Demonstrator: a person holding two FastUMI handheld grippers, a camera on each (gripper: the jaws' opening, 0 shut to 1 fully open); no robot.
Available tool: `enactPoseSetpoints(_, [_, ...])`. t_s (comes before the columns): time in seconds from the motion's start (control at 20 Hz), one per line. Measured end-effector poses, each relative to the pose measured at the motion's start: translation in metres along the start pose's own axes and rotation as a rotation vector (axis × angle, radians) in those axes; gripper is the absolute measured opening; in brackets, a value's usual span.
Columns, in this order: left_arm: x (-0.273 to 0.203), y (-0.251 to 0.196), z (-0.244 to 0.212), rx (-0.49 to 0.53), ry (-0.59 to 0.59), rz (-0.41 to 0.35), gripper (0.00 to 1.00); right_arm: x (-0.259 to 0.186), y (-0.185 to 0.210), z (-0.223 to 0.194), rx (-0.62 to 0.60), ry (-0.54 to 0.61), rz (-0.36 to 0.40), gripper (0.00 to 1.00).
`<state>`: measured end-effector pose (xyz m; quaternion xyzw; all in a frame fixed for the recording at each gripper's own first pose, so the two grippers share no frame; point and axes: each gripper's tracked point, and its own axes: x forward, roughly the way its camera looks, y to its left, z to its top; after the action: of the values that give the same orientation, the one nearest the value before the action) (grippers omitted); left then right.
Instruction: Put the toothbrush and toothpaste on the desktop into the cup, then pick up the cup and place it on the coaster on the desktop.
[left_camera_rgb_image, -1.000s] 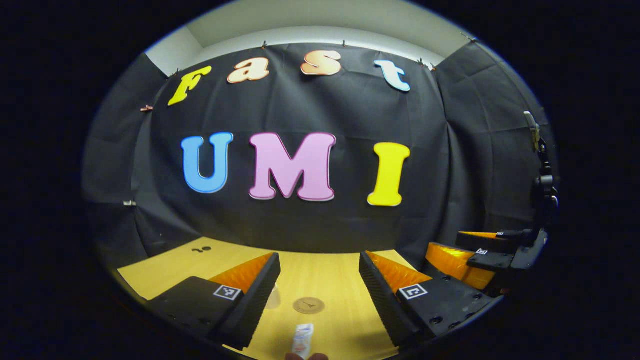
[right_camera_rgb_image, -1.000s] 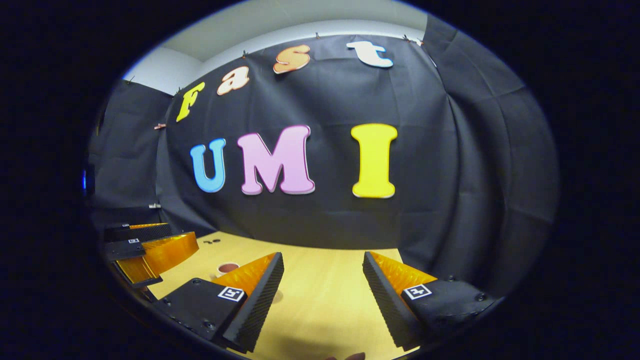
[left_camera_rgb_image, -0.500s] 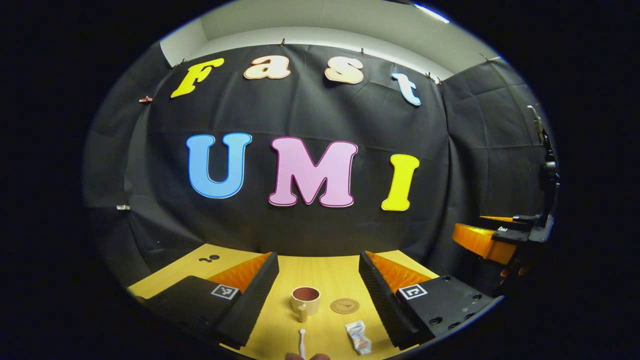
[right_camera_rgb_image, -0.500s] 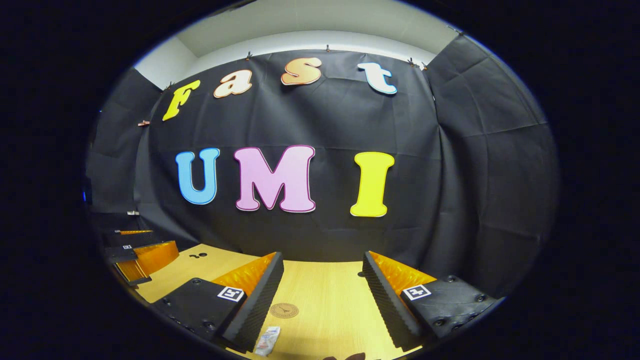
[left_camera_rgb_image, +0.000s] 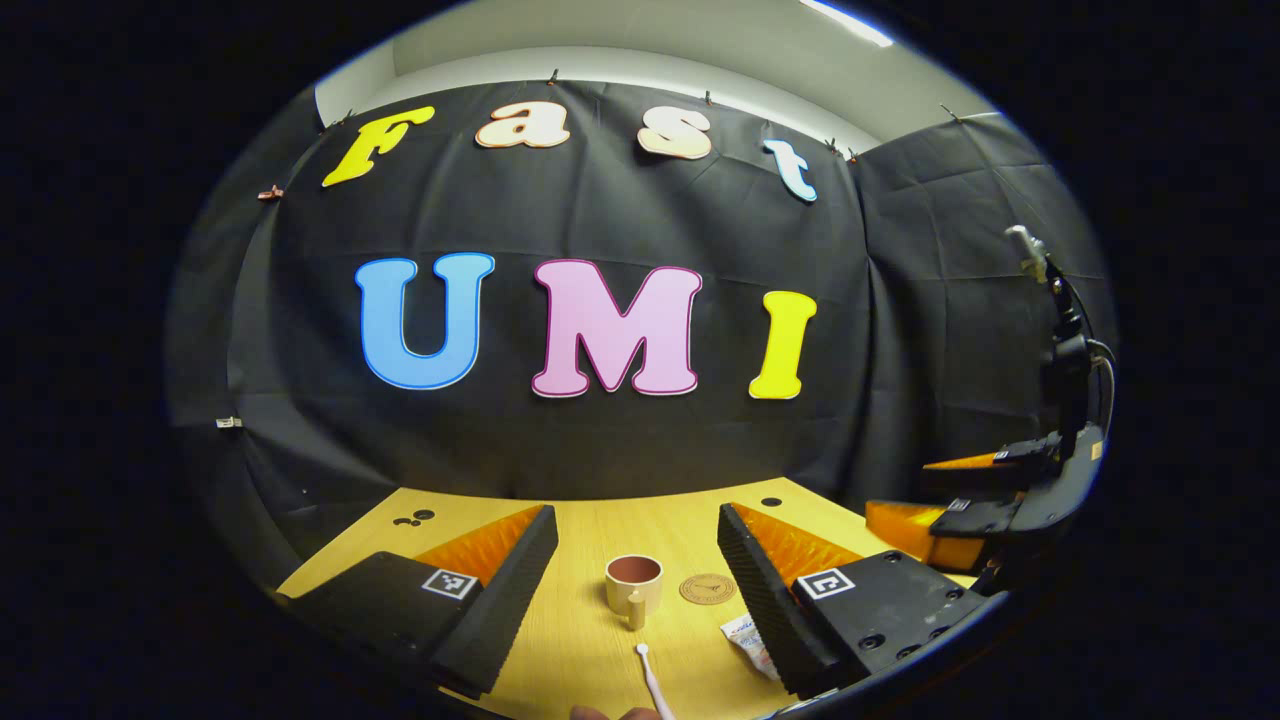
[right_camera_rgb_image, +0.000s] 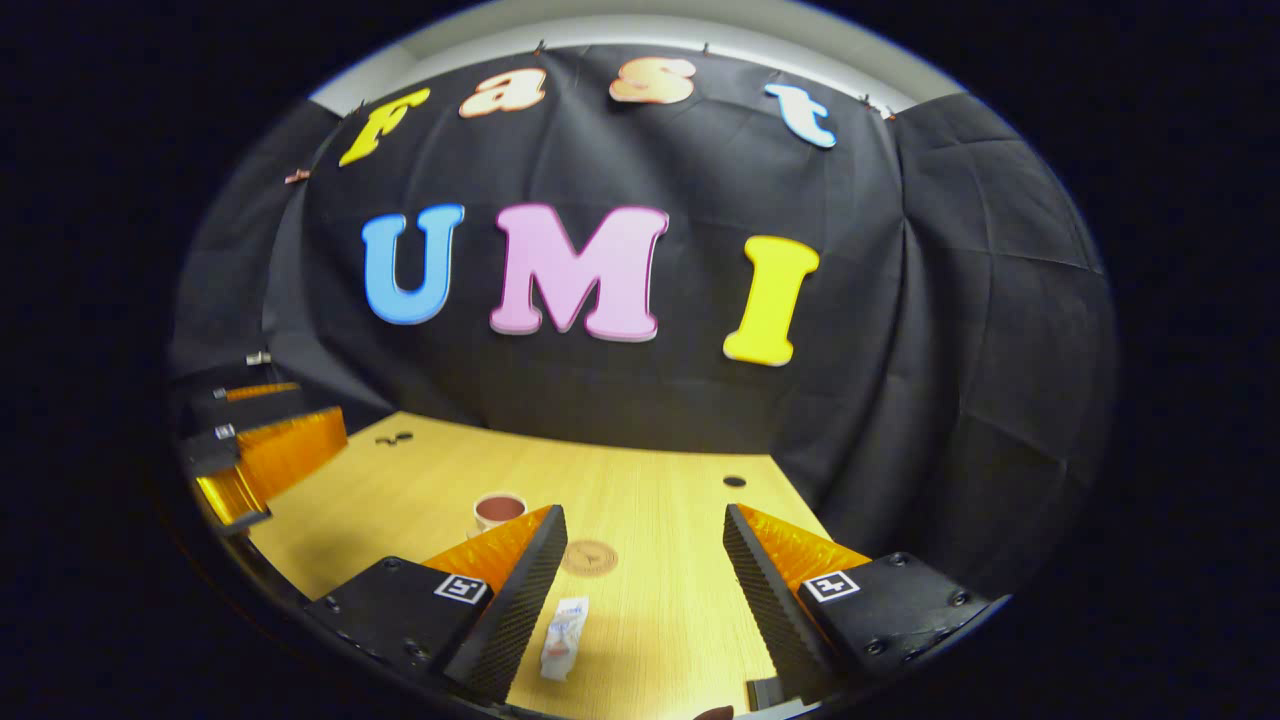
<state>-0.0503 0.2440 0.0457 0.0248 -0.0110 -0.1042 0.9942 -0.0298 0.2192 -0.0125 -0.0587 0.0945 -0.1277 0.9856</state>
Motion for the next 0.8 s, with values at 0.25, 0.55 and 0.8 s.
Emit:
enactPoseSetpoints(0.25, [-0.009, 0.013, -0.029, 0.012, 0.061, 0.012, 1.0, 0.026, 0.043, -0.08, -0.051, 0.255, 0.056, 0.97])
enactPoseSetpoints(0.55, [-0.019, 0.033, -0.071, 0.003, 0.146, 0.047, 1.0, 0.063, 0.075, -0.16, -0.098, 0.496, 0.068, 0.97])
enactPoseSetpoints(0.8, [-0.023, 0.051, -0.102, -0.02, 0.212, 0.081, 1.0, 0.087, 0.087, -0.206, -0.128, 0.651, 0.061, 0.94])
